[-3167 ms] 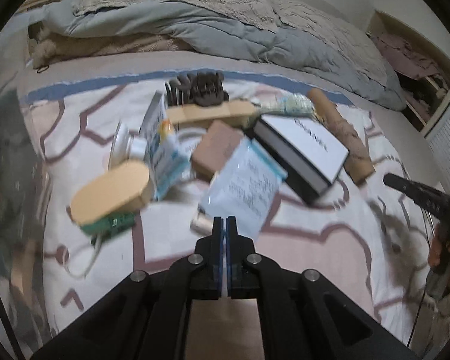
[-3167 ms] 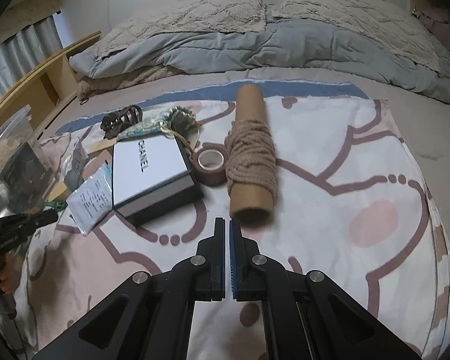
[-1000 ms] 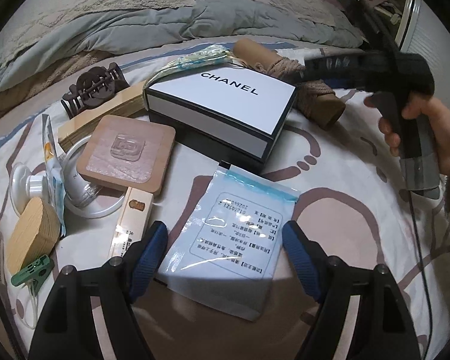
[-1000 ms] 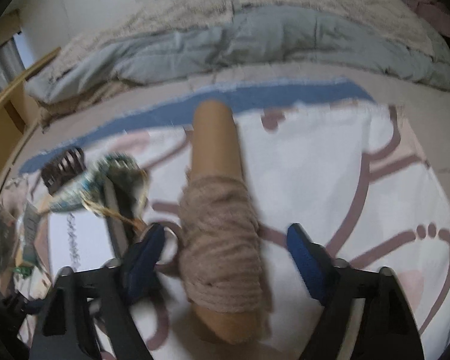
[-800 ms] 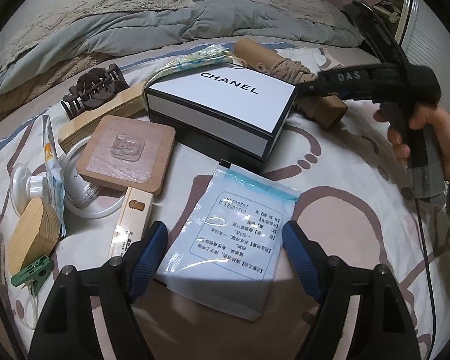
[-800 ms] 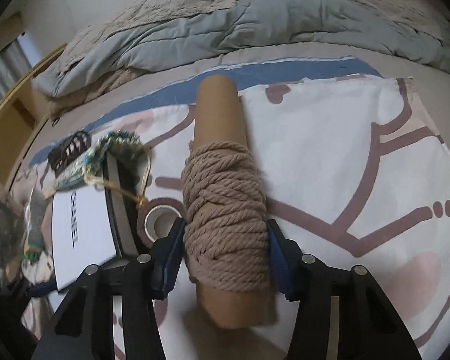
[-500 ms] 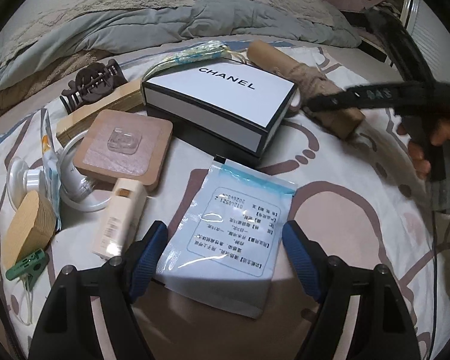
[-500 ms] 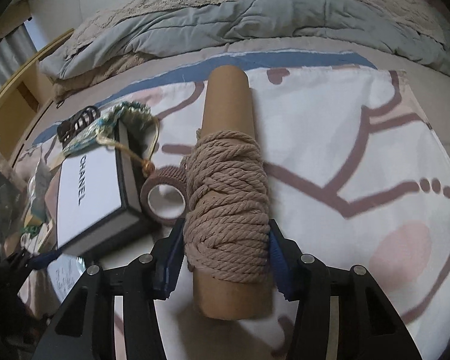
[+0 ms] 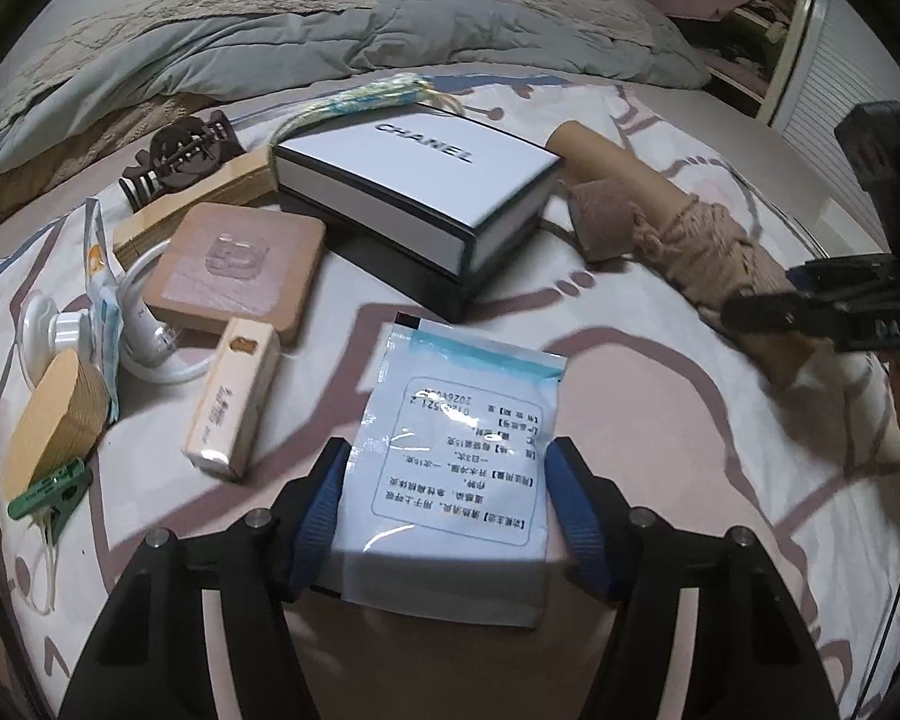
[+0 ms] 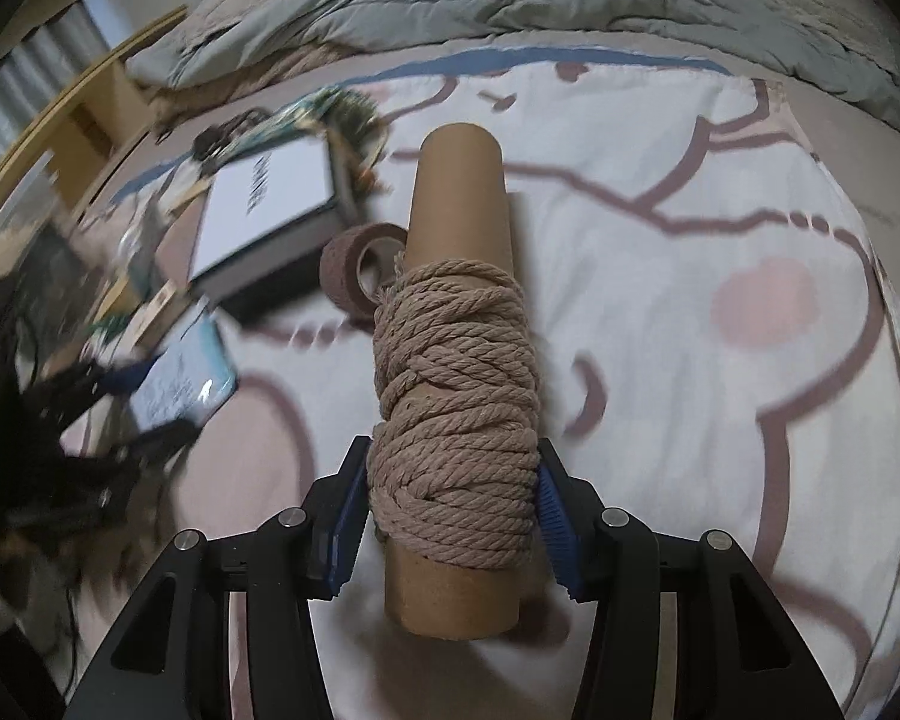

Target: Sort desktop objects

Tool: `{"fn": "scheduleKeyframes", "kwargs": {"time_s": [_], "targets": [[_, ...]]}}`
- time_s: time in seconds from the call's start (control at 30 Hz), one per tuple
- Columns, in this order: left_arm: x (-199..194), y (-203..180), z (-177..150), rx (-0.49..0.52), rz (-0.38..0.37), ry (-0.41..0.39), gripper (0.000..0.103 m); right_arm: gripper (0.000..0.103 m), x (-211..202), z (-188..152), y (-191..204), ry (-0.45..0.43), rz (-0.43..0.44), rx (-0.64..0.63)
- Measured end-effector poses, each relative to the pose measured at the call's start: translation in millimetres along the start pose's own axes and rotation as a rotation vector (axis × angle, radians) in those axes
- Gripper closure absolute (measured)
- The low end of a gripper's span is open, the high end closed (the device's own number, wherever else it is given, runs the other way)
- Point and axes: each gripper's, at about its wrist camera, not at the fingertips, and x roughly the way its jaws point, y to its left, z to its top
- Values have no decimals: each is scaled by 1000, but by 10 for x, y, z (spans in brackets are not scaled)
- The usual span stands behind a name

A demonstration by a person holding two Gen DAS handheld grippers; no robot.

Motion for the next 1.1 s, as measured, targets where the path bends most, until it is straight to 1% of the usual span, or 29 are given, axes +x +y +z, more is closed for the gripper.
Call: {"fn": "scheduleKeyframes", "kwargs": {"time_s": [0.23, 0.4, 0.5, 0.67, 0.8, 0.87, 0.9, 0.93, 0.97, 1.0, 1.1], "targets": [[-155, -162, -212, 68, -68, 29, 37, 51, -216, -455, 174, 67, 33, -31], [-307, -288, -412, 146, -135, 64, 37, 51, -324, -745, 315, 113, 45, -73], [-408, -351, -550, 197, -166, 83, 37, 51, -369, -856, 382, 137, 52, -90], [-554, -365, -713, 245, -228, 110, 37, 51, -464, -982, 489, 176, 53, -142], [-666, -393, -812, 293, -259, 119, 37, 50, -524, -1034, 593, 187, 13, -191], [-686, -407, -824, 308, -254, 120, 36, 43, -549, -1027, 649, 172, -32, -213], [-696, -410, -836, 313, -251, 121, 34, 33, -572, -995, 682, 152, -53, -226], [-706, -414, -848, 319, -245, 123, 28, 28, -592, -974, 684, 138, -65, -228], [-728, -404, -871, 324, -241, 123, 25, 22, -616, -951, 692, 120, -73, -228], [-735, -421, -886, 336, -234, 121, 23, 22, -622, -912, 722, 103, -75, -228], [-734, -454, -937, 381, -219, 127, 23, 22, -617, -810, 784, 74, -97, -233]]}}
